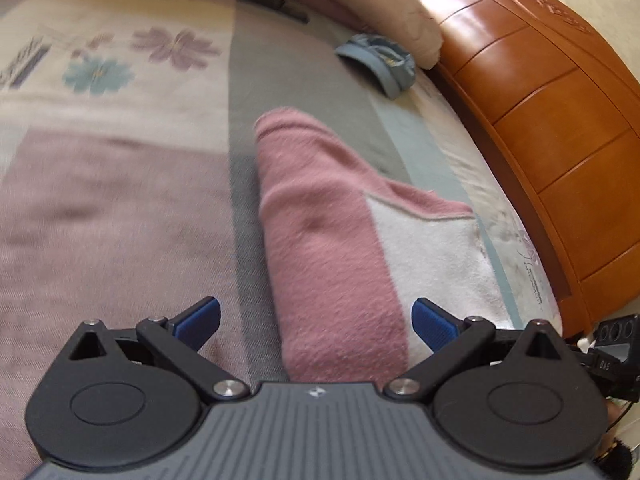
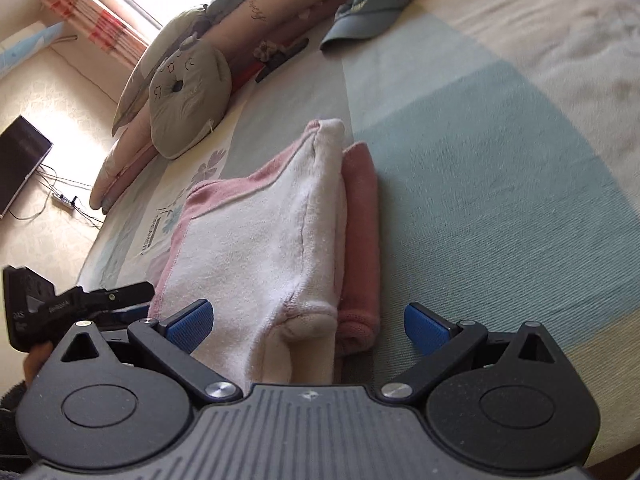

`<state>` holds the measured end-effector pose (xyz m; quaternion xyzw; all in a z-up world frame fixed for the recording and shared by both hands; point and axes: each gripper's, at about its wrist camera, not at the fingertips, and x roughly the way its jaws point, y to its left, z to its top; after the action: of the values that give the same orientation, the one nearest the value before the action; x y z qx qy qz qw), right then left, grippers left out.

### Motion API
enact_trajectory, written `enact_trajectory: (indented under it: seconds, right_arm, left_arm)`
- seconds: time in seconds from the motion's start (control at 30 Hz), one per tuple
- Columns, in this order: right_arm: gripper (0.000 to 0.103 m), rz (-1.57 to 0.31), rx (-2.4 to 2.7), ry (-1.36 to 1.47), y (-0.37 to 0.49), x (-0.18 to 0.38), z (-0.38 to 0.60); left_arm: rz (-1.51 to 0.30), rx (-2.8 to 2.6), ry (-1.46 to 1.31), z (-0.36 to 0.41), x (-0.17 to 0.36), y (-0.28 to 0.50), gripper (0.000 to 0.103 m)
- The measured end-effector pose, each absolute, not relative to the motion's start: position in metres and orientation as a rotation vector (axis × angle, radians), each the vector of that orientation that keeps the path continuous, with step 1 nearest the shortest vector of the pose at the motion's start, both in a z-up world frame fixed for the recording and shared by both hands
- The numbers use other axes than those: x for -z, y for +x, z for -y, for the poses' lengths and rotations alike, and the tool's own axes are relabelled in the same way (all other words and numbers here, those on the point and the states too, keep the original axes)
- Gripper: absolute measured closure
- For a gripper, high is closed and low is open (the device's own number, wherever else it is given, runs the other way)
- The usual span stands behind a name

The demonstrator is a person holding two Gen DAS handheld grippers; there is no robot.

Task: Fold clothes
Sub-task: 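Roll the left tool and move it to the folded sweater edge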

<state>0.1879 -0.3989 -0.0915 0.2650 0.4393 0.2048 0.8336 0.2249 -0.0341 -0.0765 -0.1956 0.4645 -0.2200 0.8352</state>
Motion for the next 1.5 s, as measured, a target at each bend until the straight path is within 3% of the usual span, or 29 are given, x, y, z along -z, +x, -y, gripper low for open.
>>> enact_trajectory:
  seconds: [0.33,0.77,0.97,1.5]
  right_arm:
    - [0.000,-1.021,-0.513,0.652,0.233,0.104,0.401]
    - [0.000,-1.042,-0.596,0.747,0.287,0.114,0.397]
    - [0.000,-1.114,-0.637,0.710,0.269,0.109,0.395]
    - [0.000,-1.160,-0.716,0.751,0.267,0.112,0.392]
  left_arm:
    - [-1.132,0.537,-0.561,0.025,0.105,0.250,0.001]
    - [-1.186,0.589,-0.553,0.044,0.105,0.285,0.001]
    - [-1.269,0.645,-0.645,0.032,0.112,0.268,0.001]
    - [-1.269,0.709,-0.761,0.040,0.122,0.276,0.001]
